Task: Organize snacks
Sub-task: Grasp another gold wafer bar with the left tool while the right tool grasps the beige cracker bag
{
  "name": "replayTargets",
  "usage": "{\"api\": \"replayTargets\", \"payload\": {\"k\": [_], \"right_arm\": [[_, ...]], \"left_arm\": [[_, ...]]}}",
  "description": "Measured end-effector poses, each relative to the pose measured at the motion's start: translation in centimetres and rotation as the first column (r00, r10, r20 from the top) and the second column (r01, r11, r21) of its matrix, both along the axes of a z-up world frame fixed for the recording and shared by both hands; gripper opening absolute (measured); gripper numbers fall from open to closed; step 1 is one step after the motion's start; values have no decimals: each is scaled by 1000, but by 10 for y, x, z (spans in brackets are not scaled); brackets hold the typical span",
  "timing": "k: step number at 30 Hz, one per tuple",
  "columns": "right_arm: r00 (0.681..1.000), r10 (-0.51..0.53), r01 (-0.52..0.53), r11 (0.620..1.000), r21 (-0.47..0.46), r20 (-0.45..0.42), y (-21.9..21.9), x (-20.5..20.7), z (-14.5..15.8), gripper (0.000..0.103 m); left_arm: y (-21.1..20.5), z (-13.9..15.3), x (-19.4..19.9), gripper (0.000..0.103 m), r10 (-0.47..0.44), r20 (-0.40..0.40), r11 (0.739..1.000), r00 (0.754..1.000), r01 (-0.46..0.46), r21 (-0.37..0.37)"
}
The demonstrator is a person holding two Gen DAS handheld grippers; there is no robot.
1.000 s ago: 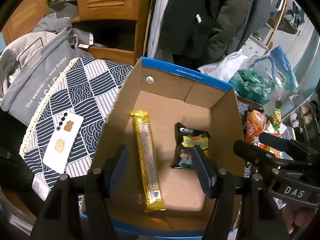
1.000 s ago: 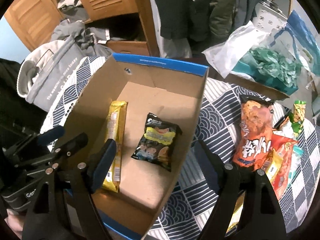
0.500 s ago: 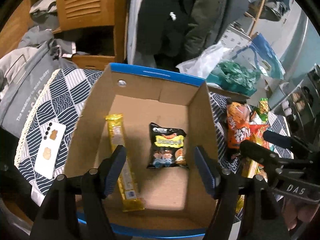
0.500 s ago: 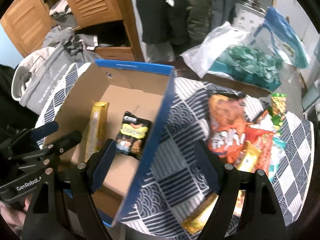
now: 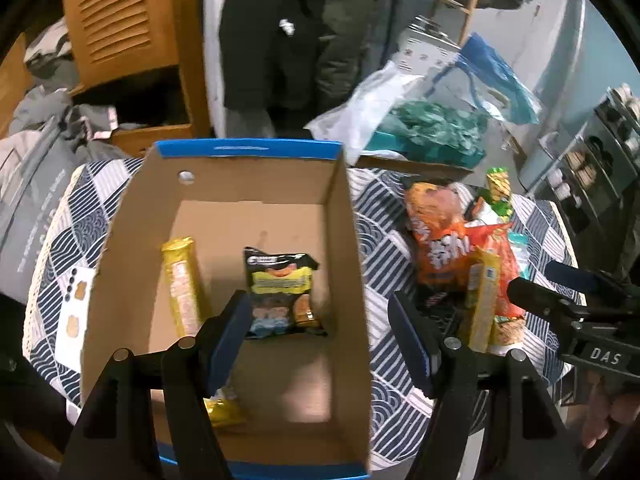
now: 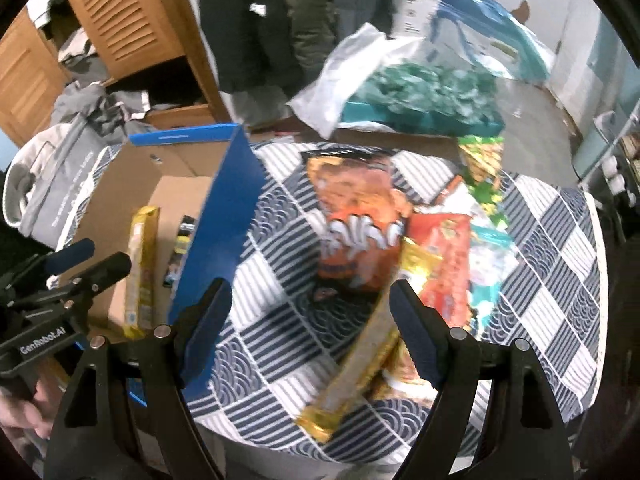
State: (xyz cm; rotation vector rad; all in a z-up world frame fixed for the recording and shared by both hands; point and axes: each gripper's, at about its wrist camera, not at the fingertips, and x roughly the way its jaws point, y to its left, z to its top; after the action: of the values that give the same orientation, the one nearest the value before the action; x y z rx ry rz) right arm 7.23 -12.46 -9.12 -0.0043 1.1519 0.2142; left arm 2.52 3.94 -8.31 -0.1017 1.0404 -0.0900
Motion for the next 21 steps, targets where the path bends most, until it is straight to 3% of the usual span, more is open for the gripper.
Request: {"api": "replayTargets", "payload": {"k": [8, 21], "right_arm": [[997, -68, 67, 997, -29, -29, -38, -10, -12, 82], [972, -180, 177, 984, -35, -150, -92, -24, -60, 82]], "left_arm": [[-44, -6, -5, 76, -88, -16, 996, 996, 88, 26], [-107, -37, -13, 76, -204, -94, 977, 974, 209, 48]]}}
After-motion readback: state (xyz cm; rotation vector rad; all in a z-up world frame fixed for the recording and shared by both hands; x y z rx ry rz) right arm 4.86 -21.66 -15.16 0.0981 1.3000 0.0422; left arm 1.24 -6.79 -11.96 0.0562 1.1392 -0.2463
